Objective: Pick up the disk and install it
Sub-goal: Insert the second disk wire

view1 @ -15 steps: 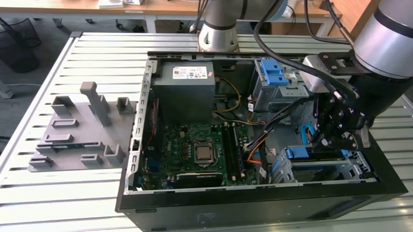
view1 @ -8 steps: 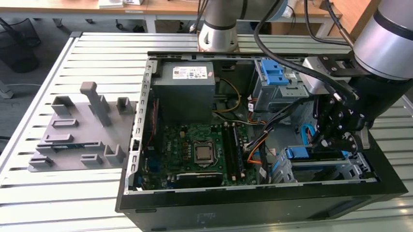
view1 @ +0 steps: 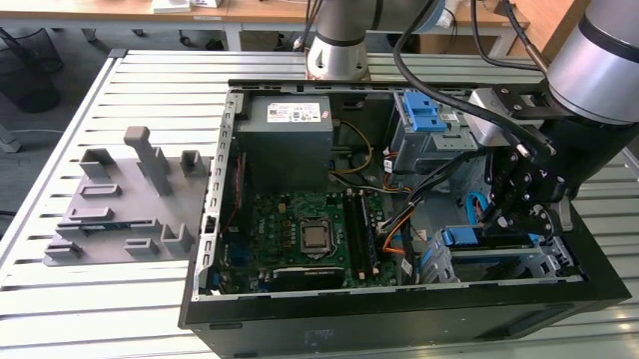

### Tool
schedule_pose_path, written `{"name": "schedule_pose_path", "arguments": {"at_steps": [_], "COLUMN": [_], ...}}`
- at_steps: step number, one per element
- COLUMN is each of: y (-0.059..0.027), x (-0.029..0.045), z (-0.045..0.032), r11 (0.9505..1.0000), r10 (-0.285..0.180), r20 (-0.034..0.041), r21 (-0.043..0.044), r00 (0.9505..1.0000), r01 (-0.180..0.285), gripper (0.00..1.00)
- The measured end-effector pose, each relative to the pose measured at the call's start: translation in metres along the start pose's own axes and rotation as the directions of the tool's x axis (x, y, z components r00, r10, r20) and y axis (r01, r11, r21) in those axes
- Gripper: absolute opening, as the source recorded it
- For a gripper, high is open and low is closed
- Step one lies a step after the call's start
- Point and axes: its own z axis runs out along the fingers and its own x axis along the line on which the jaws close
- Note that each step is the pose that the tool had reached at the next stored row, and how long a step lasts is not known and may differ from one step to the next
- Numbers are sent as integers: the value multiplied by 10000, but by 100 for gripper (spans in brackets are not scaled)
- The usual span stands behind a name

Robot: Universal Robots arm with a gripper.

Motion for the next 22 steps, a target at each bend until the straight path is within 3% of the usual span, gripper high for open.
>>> {"name": "schedule_pose_path", "arguments": {"at_steps": [22], "y": [-5], "x": [10], "z": [61], "r11": [10000], "r10": [0], "r20": [60], "r21": [-1], "r00": [10000], "r01": [0], "gripper": [17]}}
